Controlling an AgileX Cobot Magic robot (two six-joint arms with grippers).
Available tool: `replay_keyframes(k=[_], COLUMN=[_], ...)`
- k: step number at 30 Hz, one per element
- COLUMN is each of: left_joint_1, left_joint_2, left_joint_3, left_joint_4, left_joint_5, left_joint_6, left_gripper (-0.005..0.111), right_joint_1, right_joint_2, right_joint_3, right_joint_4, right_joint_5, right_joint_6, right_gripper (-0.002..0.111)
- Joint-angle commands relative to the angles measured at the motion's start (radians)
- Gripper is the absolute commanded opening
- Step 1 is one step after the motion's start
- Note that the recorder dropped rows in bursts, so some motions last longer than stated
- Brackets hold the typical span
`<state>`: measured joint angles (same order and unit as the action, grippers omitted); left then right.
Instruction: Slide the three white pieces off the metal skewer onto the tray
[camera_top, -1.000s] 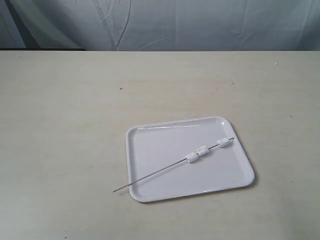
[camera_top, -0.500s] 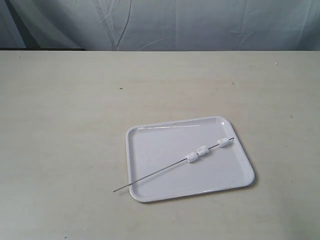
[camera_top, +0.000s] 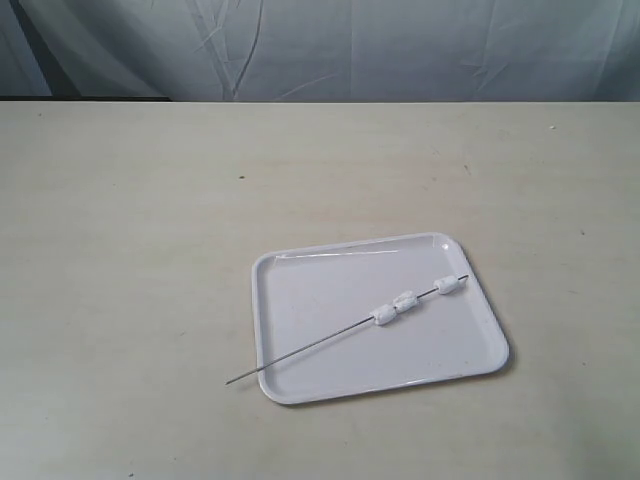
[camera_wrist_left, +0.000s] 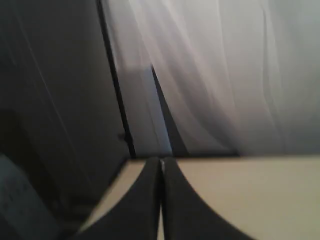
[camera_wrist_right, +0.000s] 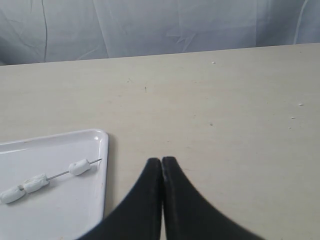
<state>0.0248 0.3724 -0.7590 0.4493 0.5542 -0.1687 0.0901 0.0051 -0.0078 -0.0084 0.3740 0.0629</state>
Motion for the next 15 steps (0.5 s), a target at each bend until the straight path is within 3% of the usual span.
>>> replay_keyframes(k=[1,5,9,15], left_joint_1=[-0.018,-0.018,-0.018,-0.018], left_joint_2=[0.211,0.406,0.568,0.738], left_joint_3=[-0.005,0.001,0.025,0.031], left_joint_4=[-0.352,-0.755,-1.158,-1.550], left_joint_5=[0.274,0.391,0.385,0.403], left_joint_6=[0.159,0.416,0.738,1.112], left_gripper=[0.000,0.000,0.000,0.000], right_joint_1=[0.004,0.004,0.004,0.004], right_joint_2=[-0.005,-0.005,-0.005,-0.005], right_joint_3=[0.008,0.008,0.008,0.008], right_joint_4=[-0.006,-0.006,-0.006,-0.006], right_joint_5=[-0.013,-0.013,-0.011,-0.011], right_joint_6=[0.001,0.001,0.001,0.001], right_gripper=[-0.001,-0.001,-0.001,-0.001])
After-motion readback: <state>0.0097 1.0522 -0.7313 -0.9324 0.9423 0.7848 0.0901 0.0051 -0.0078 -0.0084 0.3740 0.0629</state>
